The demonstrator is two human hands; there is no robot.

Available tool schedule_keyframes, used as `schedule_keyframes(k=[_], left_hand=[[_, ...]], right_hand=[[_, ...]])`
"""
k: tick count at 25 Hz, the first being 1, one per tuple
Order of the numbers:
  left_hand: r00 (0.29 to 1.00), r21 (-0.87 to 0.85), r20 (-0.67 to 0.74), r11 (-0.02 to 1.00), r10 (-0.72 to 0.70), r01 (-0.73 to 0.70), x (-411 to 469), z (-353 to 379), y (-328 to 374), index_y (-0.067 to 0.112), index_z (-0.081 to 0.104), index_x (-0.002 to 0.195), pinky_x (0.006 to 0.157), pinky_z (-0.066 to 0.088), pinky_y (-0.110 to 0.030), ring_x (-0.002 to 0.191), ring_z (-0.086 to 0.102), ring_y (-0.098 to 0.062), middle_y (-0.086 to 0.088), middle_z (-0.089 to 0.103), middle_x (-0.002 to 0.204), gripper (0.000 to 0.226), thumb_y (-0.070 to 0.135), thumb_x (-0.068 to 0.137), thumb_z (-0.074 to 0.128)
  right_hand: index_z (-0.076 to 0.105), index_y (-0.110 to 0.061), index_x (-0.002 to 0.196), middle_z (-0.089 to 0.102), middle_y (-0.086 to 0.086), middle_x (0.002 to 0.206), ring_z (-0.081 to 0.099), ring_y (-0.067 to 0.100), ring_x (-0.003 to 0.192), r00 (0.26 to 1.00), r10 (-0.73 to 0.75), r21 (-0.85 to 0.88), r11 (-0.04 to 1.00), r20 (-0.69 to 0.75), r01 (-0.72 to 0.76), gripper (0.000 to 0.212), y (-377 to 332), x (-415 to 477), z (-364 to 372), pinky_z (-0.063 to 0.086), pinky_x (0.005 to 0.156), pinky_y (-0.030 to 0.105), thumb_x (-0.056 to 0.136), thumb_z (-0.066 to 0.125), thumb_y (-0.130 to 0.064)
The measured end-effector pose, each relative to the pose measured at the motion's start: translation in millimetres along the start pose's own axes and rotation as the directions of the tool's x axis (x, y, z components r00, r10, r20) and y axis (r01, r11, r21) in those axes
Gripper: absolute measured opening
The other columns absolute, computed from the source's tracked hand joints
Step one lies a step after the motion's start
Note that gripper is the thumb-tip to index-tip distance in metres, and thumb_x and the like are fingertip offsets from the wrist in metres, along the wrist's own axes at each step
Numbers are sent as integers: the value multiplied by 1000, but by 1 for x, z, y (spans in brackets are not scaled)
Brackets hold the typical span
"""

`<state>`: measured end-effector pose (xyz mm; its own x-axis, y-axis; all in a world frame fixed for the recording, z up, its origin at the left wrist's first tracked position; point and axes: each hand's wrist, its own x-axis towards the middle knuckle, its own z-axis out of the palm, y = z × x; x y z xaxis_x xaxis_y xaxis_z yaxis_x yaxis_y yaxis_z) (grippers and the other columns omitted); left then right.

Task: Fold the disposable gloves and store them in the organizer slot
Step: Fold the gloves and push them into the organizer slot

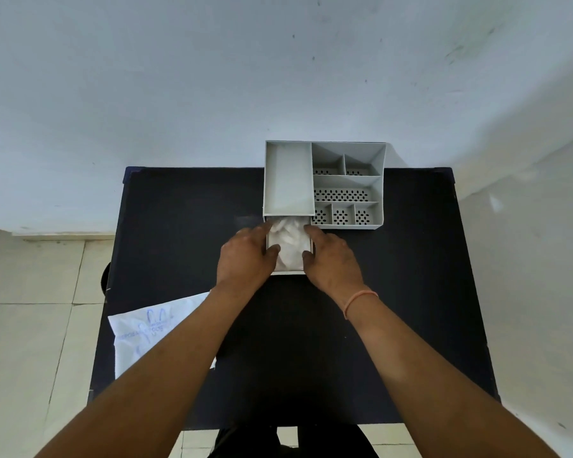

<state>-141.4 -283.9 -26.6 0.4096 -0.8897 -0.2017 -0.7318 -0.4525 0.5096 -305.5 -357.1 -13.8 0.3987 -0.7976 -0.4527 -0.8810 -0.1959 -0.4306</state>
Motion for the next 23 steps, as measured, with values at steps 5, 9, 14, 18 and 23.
schedule_keyframes(k=[5, 9, 14, 18, 23], left_hand=[[996, -153, 5, 984, -90, 90, 0, 6, -3, 22, 81, 127, 101, 60, -43, 98, 74, -20, -4, 77, 109, 37, 11, 92, 79], [991, -265, -50, 958, -128, 110, 13, 1, 0, 19, 84, 117, 94, 66, -41, 89, 78, -18, -5, 82, 110, 26, 10, 92, 81], [993, -201, -113, 979, -46, 23, 16, -4, 4, 16, 84, 118, 99, 59, -31, 101, 75, -20, -7, 81, 114, 30, 8, 88, 83], [994, -135, -103, 990, -44, 30, 14, -2, 8, 12, 84, 115, 98, 52, -26, 108, 75, -23, -10, 81, 119, 28, 2, 90, 80], [995, -171, -88, 985, -52, 36, 10, -8, 8, 18, 83, 120, 98, 58, -32, 102, 71, -15, -4, 79, 116, 33, 18, 87, 86]], right_hand=[[51, -29, 155, 62, 16, 137, 58, 34, 130, 1000, 14, -8, 1000, 26, -13, 55, -1, 8, 5, 49, 107, 39, 102, 55, -14], [60, -24, 147, 67, 16, 135, 62, 35, 126, 997, -14, -10, 1000, -82, 13, 45, -7, 20, -4, 53, 105, 41, 103, 55, -15], [57, -19, 148, 65, 18, 130, 62, 35, 122, 986, -129, -137, 984, -109, 114, 51, -12, 20, -13, 52, 103, 43, 99, 57, -7], [50, -20, 153, 54, 20, 138, 60, 38, 125, 994, -112, -196, 974, -4, 109, 60, -21, 24, -6, 50, 106, 44, 97, 59, -2], [51, -29, 156, 51, 15, 150, 49, 33, 140, 999, -29, -2, 1000, 36, 29, 63, -19, 17, -13, 40, 118, 39, 98, 57, -4]])
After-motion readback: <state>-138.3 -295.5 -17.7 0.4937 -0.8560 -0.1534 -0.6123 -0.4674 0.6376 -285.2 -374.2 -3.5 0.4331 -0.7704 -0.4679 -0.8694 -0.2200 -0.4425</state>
